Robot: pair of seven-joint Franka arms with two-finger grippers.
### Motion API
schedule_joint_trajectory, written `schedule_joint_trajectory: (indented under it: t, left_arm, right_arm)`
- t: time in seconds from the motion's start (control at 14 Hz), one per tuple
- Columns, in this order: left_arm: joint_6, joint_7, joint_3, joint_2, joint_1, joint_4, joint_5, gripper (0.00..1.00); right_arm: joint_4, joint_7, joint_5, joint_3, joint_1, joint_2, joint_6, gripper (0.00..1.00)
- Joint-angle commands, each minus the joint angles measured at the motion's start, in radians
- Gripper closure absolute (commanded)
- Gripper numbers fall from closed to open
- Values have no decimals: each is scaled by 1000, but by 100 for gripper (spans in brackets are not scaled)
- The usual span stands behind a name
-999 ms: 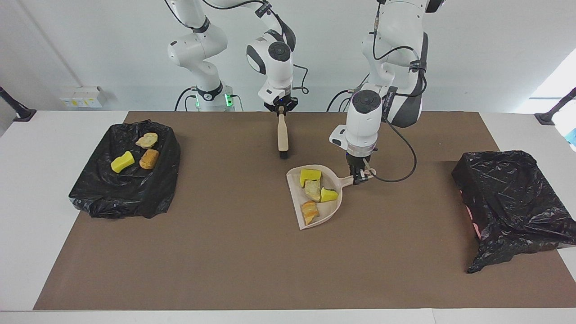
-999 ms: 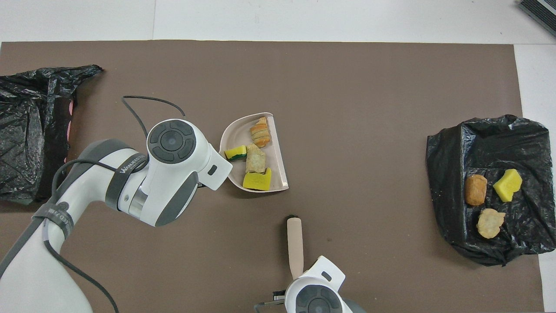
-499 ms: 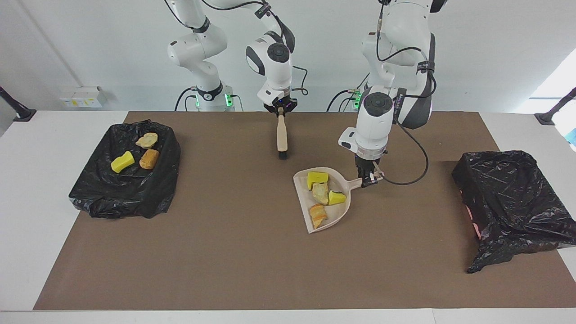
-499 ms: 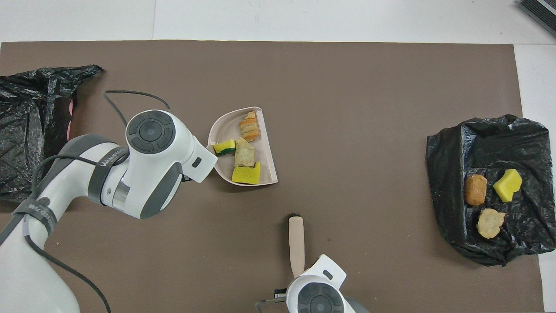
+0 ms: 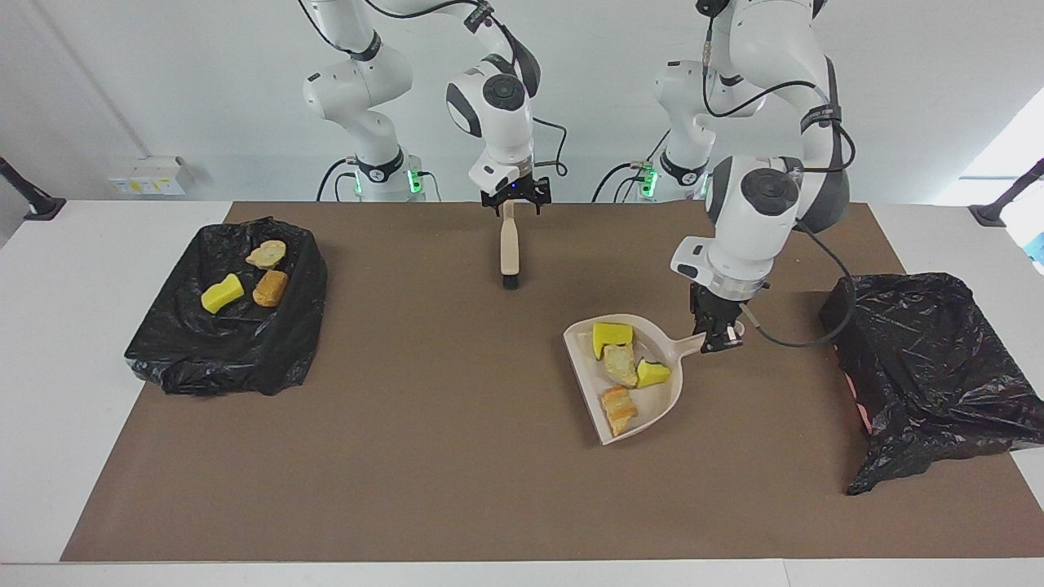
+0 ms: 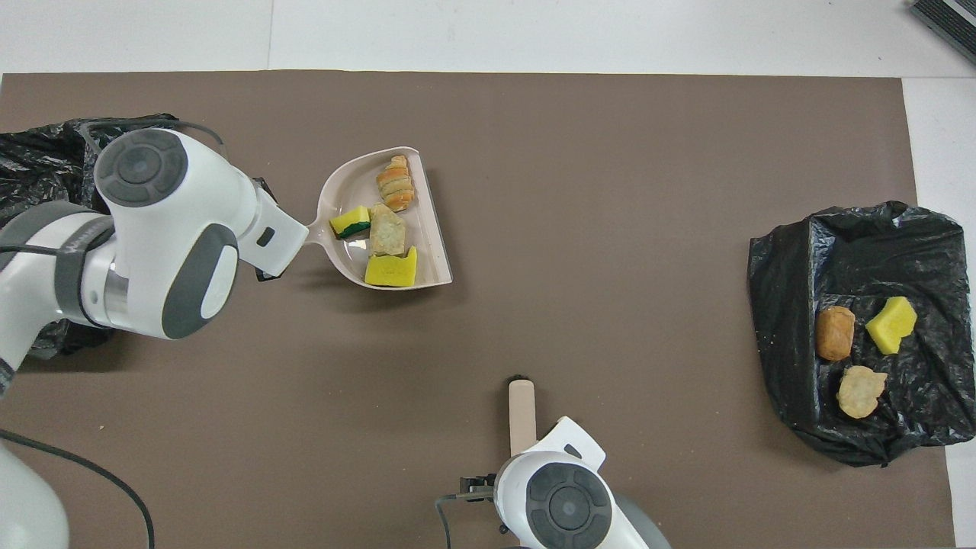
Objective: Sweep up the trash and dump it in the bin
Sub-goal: 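Carry the dustpan to the trash bag with the left gripper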
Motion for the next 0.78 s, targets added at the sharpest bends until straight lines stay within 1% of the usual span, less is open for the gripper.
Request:
schedule_joint_trajectory:
  t: [0.0, 0.21, 0.36, 0.57, 0.71]
  left_arm:
    - [-124, 70, -10, 24, 47, 123, -32, 100]
    - [-238, 90, -8, 12, 81, 196, -30, 100]
    - [-313, 116, -7, 13, 112, 250, -28, 100]
    - [-367, 174, -1, 9, 180, 273, -30, 100]
    - [-390, 234, -4, 7, 234, 292, -30, 100]
  right_arm:
    - [69, -2, -5, 0, -58, -31, -86, 0]
    - [155, -36, -56, -2, -135, -47, -168, 0]
    - [225, -83, -68, -3, -208, -59, -229, 0]
    - [321, -191, -71, -9, -357, -86, -335, 0]
    - [387, -211, -123, -9, -444, -97, -381, 0]
